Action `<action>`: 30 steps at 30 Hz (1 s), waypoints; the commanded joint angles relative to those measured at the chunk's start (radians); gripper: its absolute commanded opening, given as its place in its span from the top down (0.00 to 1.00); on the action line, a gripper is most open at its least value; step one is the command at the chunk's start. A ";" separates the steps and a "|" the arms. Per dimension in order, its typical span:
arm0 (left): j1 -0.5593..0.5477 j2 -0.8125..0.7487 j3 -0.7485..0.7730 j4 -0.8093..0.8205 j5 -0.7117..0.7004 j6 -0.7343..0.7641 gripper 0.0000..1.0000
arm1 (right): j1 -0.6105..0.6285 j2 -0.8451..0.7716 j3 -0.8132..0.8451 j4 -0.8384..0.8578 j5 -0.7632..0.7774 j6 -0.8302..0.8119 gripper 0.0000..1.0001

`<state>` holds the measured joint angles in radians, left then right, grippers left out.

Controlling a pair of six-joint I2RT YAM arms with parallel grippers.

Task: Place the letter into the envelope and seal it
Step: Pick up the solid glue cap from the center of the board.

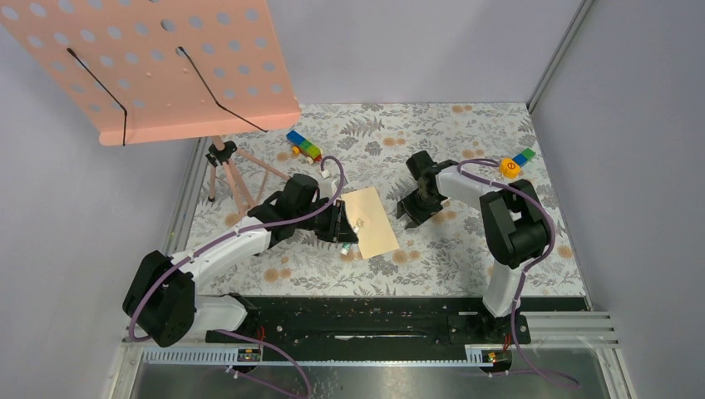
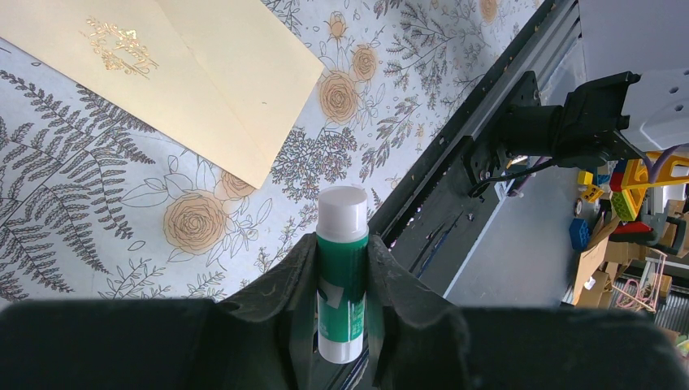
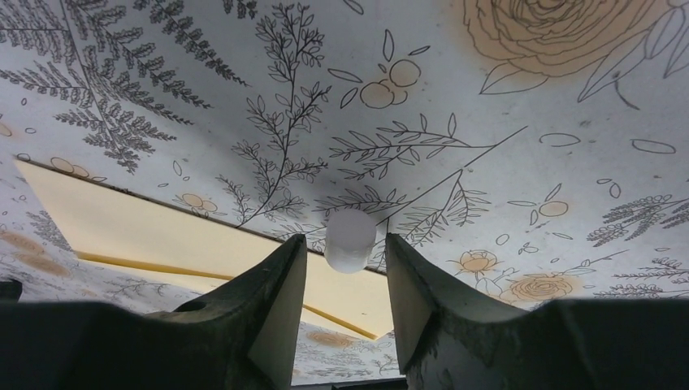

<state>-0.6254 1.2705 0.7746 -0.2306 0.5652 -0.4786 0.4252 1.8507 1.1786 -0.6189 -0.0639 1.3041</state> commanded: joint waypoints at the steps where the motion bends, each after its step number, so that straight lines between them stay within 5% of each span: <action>1: 0.005 -0.020 0.006 0.038 0.018 0.008 1.00 | -0.003 0.018 0.001 -0.022 0.036 -0.004 0.55; 14: 0.006 -0.014 0.016 0.029 0.058 0.025 1.00 | -0.006 0.041 -0.009 -0.020 0.059 -0.043 0.71; 20: 0.004 -0.011 0.048 -0.026 0.118 0.086 1.00 | -0.008 -0.007 0.027 -0.047 0.099 -0.198 0.75; 24: 0.004 -0.019 0.079 -0.070 0.142 0.130 1.00 | -0.009 -0.104 0.030 -0.042 0.068 -0.380 0.75; 30: 0.004 -0.032 0.116 -0.035 0.239 0.106 1.00 | -0.008 -0.395 -0.080 0.157 -0.206 -0.523 0.74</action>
<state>-0.6254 1.2705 0.8284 -0.3191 0.6903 -0.3794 0.4206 1.6798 1.1488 -0.5850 -0.1009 0.9188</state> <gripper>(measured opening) 0.230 0.310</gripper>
